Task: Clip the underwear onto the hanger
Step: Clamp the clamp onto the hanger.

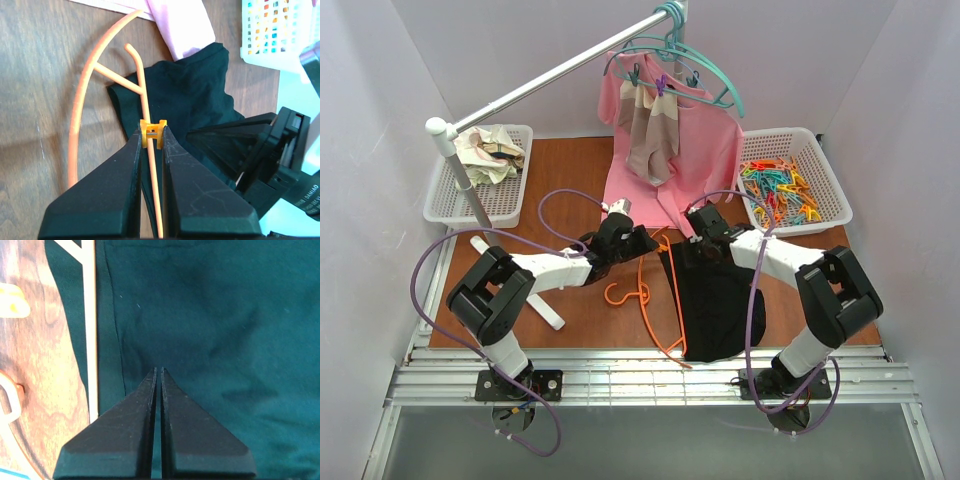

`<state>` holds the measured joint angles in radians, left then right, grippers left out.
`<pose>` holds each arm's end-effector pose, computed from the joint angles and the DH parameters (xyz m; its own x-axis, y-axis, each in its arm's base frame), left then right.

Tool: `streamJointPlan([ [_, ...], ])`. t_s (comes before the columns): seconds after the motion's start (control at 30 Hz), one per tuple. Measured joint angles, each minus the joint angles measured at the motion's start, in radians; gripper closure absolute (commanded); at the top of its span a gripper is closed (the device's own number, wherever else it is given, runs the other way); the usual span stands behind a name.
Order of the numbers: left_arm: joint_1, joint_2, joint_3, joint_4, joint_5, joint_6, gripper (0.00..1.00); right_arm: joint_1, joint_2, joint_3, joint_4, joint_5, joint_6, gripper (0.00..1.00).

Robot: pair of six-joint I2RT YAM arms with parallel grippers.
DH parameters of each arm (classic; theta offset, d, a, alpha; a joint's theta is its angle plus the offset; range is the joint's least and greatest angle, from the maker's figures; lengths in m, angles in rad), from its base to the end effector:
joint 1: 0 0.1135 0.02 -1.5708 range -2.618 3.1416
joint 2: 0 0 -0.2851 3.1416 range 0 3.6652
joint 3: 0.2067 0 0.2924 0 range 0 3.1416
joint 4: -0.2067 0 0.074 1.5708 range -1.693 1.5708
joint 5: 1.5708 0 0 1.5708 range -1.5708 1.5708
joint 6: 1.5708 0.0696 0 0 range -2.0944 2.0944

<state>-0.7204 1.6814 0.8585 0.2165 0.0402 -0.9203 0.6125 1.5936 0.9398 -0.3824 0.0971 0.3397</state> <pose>0.3048 -0.2713 0.1461 -0.8037 -0.3526 -0.4794 0.0734 0.7407 -0.6678 0.3010 0.2033 0.1488 -0.8410 -0.1856 -0.5082 -0.2668 0.9594 0.0911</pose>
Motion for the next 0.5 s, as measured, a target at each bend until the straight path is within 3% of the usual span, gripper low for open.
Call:
streamJointPlan([
  [0.5, -0.016, 0.061, -0.061, 0.055, -0.06, -0.042, 1.0, -0.016, 0.102, 0.042, 0.069, -0.055, -0.011, 0.99],
])
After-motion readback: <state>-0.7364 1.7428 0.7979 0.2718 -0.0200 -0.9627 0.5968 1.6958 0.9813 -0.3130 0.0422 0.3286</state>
